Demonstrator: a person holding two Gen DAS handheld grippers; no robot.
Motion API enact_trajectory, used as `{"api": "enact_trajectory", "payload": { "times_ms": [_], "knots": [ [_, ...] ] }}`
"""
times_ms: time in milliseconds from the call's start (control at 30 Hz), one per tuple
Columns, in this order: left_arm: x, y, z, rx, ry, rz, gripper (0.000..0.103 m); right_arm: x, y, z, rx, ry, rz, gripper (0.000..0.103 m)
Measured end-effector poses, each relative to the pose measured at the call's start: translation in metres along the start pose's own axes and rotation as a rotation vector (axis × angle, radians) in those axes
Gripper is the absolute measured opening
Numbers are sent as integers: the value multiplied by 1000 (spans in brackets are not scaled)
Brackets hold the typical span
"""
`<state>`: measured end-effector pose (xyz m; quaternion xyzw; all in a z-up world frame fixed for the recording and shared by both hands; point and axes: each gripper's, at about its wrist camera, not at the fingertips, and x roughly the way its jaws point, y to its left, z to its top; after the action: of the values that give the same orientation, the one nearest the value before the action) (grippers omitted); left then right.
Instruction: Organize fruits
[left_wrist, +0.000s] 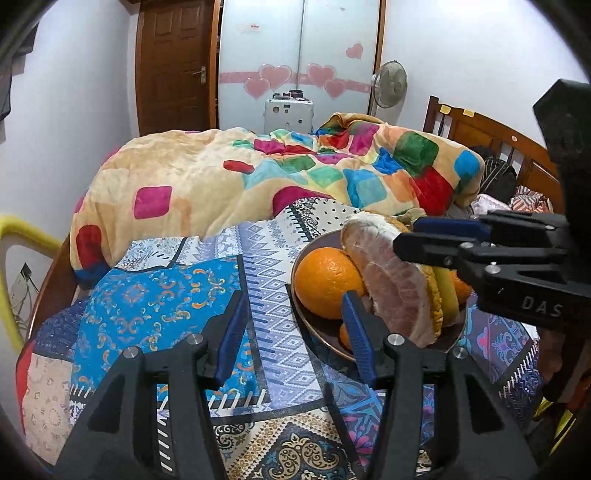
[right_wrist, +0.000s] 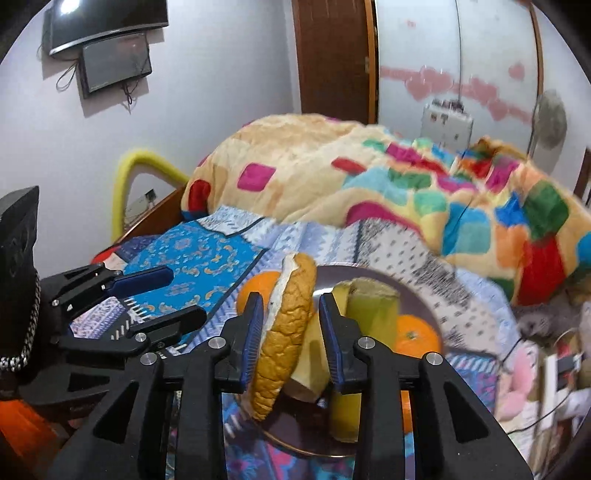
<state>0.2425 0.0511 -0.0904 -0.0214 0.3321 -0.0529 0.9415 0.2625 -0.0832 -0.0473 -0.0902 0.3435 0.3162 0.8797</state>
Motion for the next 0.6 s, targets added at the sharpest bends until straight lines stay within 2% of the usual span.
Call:
{"api": "enact_trajectory", "payload": {
  "times_ms": [67,233,467,600],
  "knots": [
    [-7,-3,2,-4,-12,-6,52,-13,0,1,7,-31,9,29],
    [-44,-12,9,-13,-79,-42,52,-63,9,-2,-11,-151,-41,29],
    [-126,-35,14,-3,-221,-36,52,-140,21,-14,34,-302,-40,30],
    [-176,-50,8,3,-317,-26,55,-183,33,-26,45,-393,-76,32]
  ]
}}
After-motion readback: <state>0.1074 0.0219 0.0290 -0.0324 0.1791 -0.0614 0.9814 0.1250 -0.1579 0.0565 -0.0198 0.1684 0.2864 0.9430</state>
